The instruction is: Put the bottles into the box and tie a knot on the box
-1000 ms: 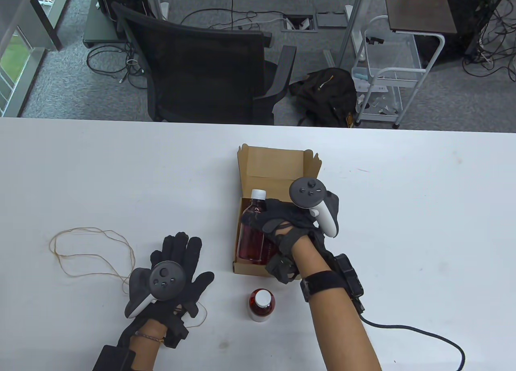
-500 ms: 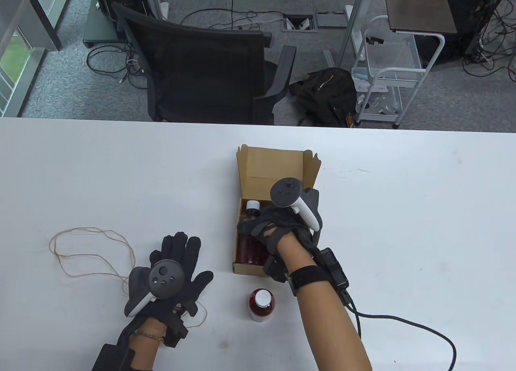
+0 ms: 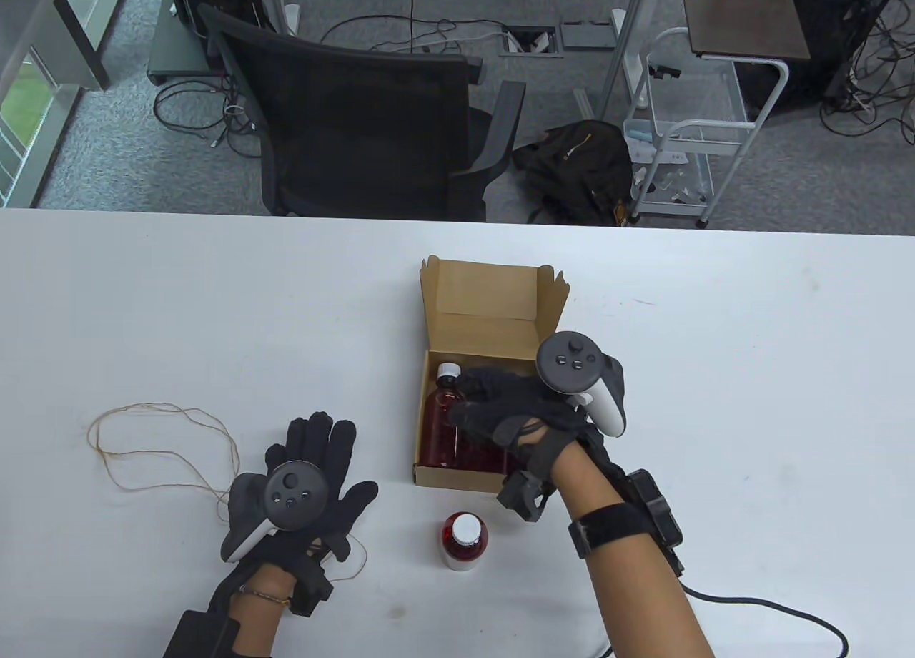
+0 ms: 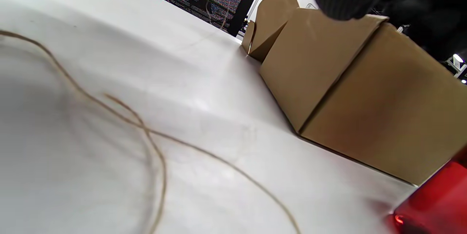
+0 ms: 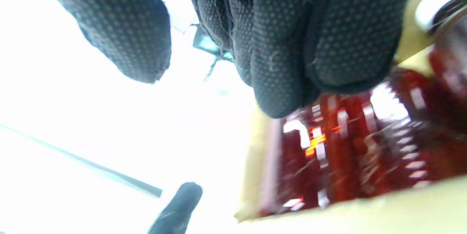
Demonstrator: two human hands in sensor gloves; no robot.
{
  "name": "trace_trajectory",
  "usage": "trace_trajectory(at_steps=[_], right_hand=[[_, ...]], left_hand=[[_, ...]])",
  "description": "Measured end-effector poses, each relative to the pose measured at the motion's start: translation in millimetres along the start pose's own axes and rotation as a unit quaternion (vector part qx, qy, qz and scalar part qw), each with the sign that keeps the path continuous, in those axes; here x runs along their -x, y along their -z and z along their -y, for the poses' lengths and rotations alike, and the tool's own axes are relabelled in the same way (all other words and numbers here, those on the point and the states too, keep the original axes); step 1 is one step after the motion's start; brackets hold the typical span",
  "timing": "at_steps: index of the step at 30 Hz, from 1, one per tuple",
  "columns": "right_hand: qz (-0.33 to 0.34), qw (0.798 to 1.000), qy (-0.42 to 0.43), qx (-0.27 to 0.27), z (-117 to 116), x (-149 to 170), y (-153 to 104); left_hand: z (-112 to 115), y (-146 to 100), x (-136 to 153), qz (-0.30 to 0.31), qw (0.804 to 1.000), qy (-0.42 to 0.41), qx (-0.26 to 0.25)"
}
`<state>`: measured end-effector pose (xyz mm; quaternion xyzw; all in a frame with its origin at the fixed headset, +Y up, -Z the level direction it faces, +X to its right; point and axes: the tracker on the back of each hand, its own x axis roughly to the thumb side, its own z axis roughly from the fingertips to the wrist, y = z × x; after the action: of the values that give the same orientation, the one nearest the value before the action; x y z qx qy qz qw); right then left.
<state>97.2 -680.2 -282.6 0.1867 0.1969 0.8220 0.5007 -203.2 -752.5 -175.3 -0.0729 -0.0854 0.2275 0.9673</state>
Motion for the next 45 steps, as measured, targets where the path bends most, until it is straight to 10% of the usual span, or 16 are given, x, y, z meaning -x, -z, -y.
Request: trace_trajectory(at_steps=[13,32,45], right_hand=[[0.095,0.978,0.109,-0.151,-31.7,30.3,-56.0],[0.099,0.982,-0.002,-0.163,-91.2,68.9,-58.9],[0.139,0.983,0.009,-0.122,-68.2,36.7,-67.3]], left_hand=[[2.2,-3.1,-2.8,0.003,1.0,0.008,-0.004],[4.4,-3.5,-3.7,0.002,1.0,0.007,0.0],[4.7,-3.3,-4.3,0.006,1.0,0.007,0.001]])
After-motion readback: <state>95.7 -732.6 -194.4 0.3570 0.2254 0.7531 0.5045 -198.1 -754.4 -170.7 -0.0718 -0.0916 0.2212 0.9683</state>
